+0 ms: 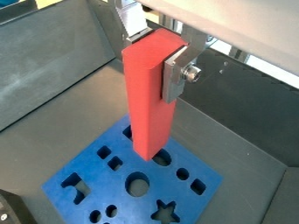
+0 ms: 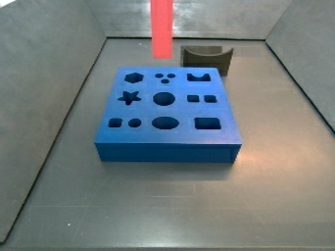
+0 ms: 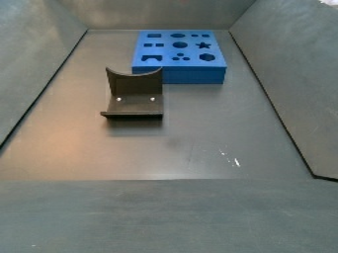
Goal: Insert the rectangle object.
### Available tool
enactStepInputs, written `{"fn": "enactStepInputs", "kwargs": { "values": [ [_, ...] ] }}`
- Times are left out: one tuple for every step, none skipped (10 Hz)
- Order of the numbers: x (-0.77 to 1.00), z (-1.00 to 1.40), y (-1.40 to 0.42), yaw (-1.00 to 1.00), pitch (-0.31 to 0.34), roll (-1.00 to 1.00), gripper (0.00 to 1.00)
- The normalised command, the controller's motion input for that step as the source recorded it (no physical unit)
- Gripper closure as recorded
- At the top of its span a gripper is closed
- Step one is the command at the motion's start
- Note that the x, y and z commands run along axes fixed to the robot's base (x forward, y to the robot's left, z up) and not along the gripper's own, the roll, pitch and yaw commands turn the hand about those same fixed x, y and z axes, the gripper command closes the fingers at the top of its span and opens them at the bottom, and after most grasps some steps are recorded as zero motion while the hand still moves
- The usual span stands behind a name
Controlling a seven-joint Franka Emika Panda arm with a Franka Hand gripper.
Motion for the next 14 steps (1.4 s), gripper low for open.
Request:
{"fn": "enactStepInputs", "kwargs": {
  "values": [
    [-0.03, 0.00, 0.00, 0.00, 0.000, 0.00, 1.00],
    [-0.11, 0.00, 0.00, -0.03, 0.000, 0.00, 1.00],
    [-0.15, 0.00, 0.00, -0.07, -0.001, 0.00, 1.00],
    [0.61, -0.01, -0.31, -0.42, -0.039, 0.10, 1.00],
    [0.57, -0.10, -0.31, -0.47, -0.047, 0.14, 1.00],
    [0.52, -0.10, -0.30, -0.54, -0.050, 0.14, 1.00],
    [0.52, -0.11, -0.30, -0.55, -0.057, 0.14, 1.00],
    [0.41, -0.12, -0.27, -0.66, -0.066, 0.14, 1.00],
    [0.24, -0.13, -0.22, -0.81, -0.069, 0.14, 1.00],
    [0.10, 0.00, -0.16, -0.94, -0.046, 0.07, 1.00],
    [0.03, 0.00, -0.02, -1.00, -0.034, 0.03, 1.00],
    [0.00, -0.16, 0.00, -1.00, -0.044, 0.08, 1.00],
    [0.00, -0.14, 0.00, -1.00, -0.043, 0.07, 1.00],
    [0.00, -0.04, 0.00, -1.00, -0.023, 0.03, 1.00]
  ]
}}
